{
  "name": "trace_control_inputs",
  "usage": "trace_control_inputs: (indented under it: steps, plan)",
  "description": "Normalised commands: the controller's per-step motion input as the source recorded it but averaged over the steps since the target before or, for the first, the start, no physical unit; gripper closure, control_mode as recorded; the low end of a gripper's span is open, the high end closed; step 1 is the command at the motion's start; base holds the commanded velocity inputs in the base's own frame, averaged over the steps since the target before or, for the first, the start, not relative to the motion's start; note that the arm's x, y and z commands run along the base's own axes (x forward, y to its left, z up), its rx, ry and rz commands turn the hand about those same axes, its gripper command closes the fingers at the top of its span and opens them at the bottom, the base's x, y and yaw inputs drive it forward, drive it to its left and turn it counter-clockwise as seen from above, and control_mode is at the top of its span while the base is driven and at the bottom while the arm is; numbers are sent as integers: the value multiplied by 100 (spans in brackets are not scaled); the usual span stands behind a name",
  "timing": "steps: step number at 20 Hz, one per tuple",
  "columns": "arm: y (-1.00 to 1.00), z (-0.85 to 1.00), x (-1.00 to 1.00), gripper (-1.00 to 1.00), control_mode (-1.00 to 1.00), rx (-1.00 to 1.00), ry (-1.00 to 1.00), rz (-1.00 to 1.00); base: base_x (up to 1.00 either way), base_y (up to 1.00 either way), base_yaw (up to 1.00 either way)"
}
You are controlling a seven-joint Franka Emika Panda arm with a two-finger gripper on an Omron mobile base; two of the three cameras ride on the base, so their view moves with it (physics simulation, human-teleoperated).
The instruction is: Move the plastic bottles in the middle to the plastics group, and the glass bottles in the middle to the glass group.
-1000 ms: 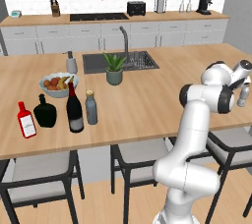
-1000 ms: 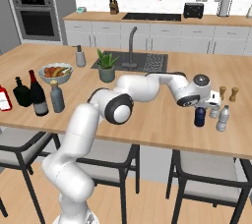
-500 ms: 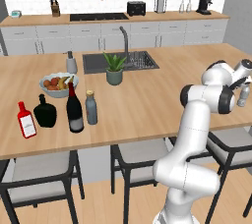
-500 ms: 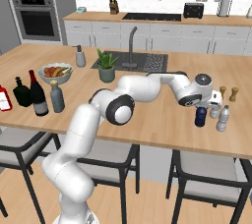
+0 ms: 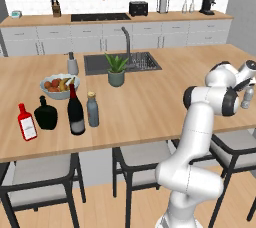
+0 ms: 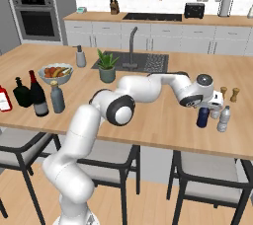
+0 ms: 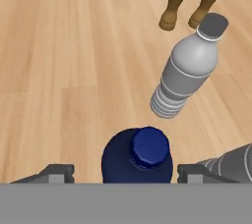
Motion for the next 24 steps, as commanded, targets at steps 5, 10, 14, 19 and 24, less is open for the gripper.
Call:
trace_control_inputs:
  steps: [5,10,14,19,24]
  plan:
    - [0,0,0,-100,-100,0,0,0,0,0,0]
    - [0,1,-5,-100,-100,0,0,0,0,0,0]
    - [9,25,-60,-100,-100,0,-3,0,0,0,0]
    - [28,61,-54,-100,-100,-4,0,0,0,0,0]
    - [29,62,-73,-100,-100,-3,0,0,0,0,0]
